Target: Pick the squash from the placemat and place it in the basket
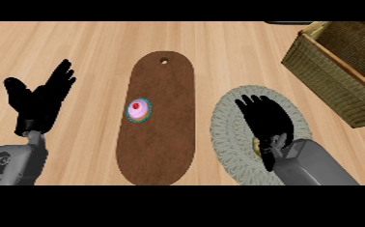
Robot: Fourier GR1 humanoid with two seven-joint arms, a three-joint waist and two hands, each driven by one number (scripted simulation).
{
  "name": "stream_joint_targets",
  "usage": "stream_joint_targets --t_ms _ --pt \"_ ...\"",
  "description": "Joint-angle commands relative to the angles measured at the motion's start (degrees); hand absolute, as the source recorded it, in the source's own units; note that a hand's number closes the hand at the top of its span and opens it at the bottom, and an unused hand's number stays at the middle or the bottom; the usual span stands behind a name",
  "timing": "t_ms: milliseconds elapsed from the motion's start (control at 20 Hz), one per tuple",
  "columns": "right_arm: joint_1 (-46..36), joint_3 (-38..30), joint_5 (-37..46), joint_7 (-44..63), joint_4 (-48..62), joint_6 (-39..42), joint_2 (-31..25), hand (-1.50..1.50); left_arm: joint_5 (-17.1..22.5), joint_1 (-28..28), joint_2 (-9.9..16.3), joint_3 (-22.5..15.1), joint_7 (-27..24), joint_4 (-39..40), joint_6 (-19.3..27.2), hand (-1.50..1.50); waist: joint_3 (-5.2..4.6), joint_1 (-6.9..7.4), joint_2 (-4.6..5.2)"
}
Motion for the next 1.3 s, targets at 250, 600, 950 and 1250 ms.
stream_joint_targets --t_ms 250,600,950,1250 --pt "1.0 -6.5 -1.0 -2.6 -3.0 8.1 3.1 -1.50 -2.3 -1.5 -2.6 1.4 1.7 0.4 -0.9 0.00 -0.01 -0.05 0.00" --pt "6.0 -3.9 4.7 -4.2 -4.9 7.2 5.4 -1.50 -3.1 0.1 -2.6 3.5 2.5 -3.0 -3.3 0.00 0.00 0.07 -0.03" --pt "7.4 -2.9 10.5 -5.6 -4.4 6.7 3.5 -1.50 -3.7 2.3 -2.9 5.1 1.3 -3.5 -4.5 0.00 0.00 0.18 -0.02" --pt "8.7 -0.9 15.3 -13.8 1.4 1.3 -0.4 1.50 -4.0 1.8 -2.6 6.5 0.7 -1.5 -6.1 0.00 0.00 0.17 0.01"
